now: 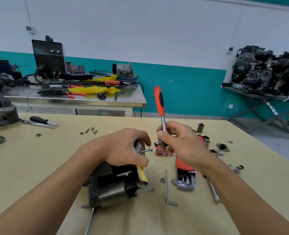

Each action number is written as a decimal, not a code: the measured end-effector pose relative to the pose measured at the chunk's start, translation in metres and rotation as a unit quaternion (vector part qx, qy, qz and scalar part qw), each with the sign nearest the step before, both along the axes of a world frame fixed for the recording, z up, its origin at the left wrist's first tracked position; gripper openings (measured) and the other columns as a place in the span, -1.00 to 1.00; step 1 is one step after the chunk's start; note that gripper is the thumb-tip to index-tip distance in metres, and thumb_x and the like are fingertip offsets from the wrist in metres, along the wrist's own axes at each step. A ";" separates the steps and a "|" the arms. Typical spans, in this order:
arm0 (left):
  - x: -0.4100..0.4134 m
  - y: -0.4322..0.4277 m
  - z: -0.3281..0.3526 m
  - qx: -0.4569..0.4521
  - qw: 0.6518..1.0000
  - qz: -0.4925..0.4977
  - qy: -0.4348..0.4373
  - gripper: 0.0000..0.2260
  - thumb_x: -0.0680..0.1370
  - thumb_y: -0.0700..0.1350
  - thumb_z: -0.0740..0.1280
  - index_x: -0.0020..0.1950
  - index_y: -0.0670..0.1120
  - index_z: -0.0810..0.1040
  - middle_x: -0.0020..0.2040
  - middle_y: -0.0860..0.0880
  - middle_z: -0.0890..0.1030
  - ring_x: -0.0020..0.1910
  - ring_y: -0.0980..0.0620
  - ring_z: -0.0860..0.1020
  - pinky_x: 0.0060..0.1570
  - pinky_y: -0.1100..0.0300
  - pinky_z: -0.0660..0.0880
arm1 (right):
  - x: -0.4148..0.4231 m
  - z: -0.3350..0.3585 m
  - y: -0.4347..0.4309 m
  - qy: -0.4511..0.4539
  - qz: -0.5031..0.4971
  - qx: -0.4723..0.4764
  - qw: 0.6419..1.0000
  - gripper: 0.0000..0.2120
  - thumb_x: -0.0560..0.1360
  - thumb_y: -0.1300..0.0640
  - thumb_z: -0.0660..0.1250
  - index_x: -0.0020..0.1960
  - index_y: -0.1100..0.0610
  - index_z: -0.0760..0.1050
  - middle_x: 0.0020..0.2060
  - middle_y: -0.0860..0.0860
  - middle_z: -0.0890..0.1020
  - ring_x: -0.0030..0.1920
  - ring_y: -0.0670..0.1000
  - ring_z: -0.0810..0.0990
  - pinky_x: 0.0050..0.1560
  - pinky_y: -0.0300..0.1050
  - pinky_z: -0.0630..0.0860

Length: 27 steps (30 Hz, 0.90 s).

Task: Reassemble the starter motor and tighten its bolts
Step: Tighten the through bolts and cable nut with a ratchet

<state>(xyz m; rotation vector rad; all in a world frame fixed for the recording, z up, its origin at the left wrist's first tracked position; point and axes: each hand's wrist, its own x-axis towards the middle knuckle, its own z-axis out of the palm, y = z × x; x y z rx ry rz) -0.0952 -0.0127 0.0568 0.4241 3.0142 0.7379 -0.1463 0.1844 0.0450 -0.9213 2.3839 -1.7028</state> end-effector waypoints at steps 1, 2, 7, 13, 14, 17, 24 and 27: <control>0.000 0.001 -0.002 -0.008 1.000 -0.001 0.004 -0.53 0.32 0.11 0.44 0.21 0.10 0.51 -0.04 0.17 0.55 -0.08 0.20 0.53 -0.18 0.27 0.44 | 0.002 -0.009 0.003 -0.008 -0.004 0.008 1.000 -0.90 0.63 0.17 0.29 -0.03 0.14 0.55 -0.28 0.01 0.60 -0.35 -0.05 0.60 -0.39 -0.23 0.49; 0.000 0.003 -0.003 -0.015 1.000 0.000 0.007 -0.56 0.31 0.13 0.42 0.16 0.10 0.52 -0.08 0.17 0.55 -0.11 0.20 0.53 -0.21 0.27 0.42 | 0.004 -0.017 0.006 -0.016 -0.017 0.015 1.000 -0.88 0.63 0.17 0.29 -0.05 0.16 0.55 -0.29 0.03 0.61 -0.36 -0.05 0.62 -0.41 -0.24 0.49; -0.003 0.014 -0.007 -0.083 0.996 -0.012 0.008 -0.73 0.27 0.20 0.28 -0.14 0.10 0.48 -0.21 0.08 0.53 -0.23 0.11 0.49 -0.30 0.16 0.36 | 0.004 -0.041 0.005 -0.046 -0.114 0.013 0.992 -0.74 0.65 0.11 0.24 -0.20 0.14 0.48 -0.40 -0.04 0.55 -0.45 -0.06 0.60 -0.48 -0.26 0.42; 0.000 0.016 -0.013 -0.149 0.988 -0.019 -0.018 -0.71 0.28 0.22 0.27 -0.17 0.04 0.48 -0.24 0.01 0.55 -0.27 0.03 0.51 -0.31 0.09 0.48 | 0.007 -0.054 -0.003 -0.082 -0.127 0.014 0.988 -0.81 0.65 0.04 0.23 -0.05 0.13 0.50 -0.28 -0.01 0.65 -0.50 -0.08 0.53 -0.39 -0.11 0.48; 0.000 0.014 -0.013 -0.149 0.988 -0.015 -0.018 -0.70 0.27 0.23 0.27 -0.18 0.05 0.47 -0.25 0.02 0.54 -0.27 0.03 0.50 -0.32 0.11 0.46 | 0.007 -0.055 -0.005 -0.087 -0.125 0.009 0.988 -0.82 0.65 0.04 0.24 -0.03 0.12 0.50 -0.32 -0.03 0.62 -0.50 -0.09 0.52 -0.39 -0.11 0.49; 0.004 0.012 -0.014 -0.162 0.987 -0.015 0.000 -0.71 0.26 0.24 0.24 -0.20 0.07 0.45 -0.26 0.03 0.54 -0.27 0.05 0.50 -0.32 0.13 0.44 | 0.009 -0.058 -0.008 -0.090 -0.121 0.003 0.989 -0.84 0.64 0.04 0.25 -0.01 0.11 0.51 -0.40 -0.08 0.59 -0.48 -0.09 0.52 -0.36 -0.07 0.52; 0.017 0.012 -0.024 -0.201 0.975 -0.021 0.090 -0.69 0.37 0.25 0.14 -0.06 0.12 0.49 -0.12 0.12 0.49 -0.10 0.06 0.49 -0.19 0.10 0.45 | 0.014 -0.050 -0.008 -0.200 -0.073 -0.028 0.977 -0.90 0.63 0.17 0.25 0.06 0.20 0.48 -0.22 0.07 0.62 -0.42 0.00 0.61 -0.42 -0.12 0.46; 0.021 0.011 -0.026 -0.194 0.974 -0.014 0.113 -0.68 0.38 0.25 0.13 -0.05 0.12 0.51 -0.09 0.12 0.49 -0.07 0.07 0.49 -0.18 0.09 0.47 | 0.010 -0.042 0.001 -0.277 -0.010 -0.084 0.957 -0.88 0.62 0.28 0.24 0.13 0.28 0.47 -0.16 0.16 0.59 -0.33 0.12 0.65 -0.35 -0.06 0.53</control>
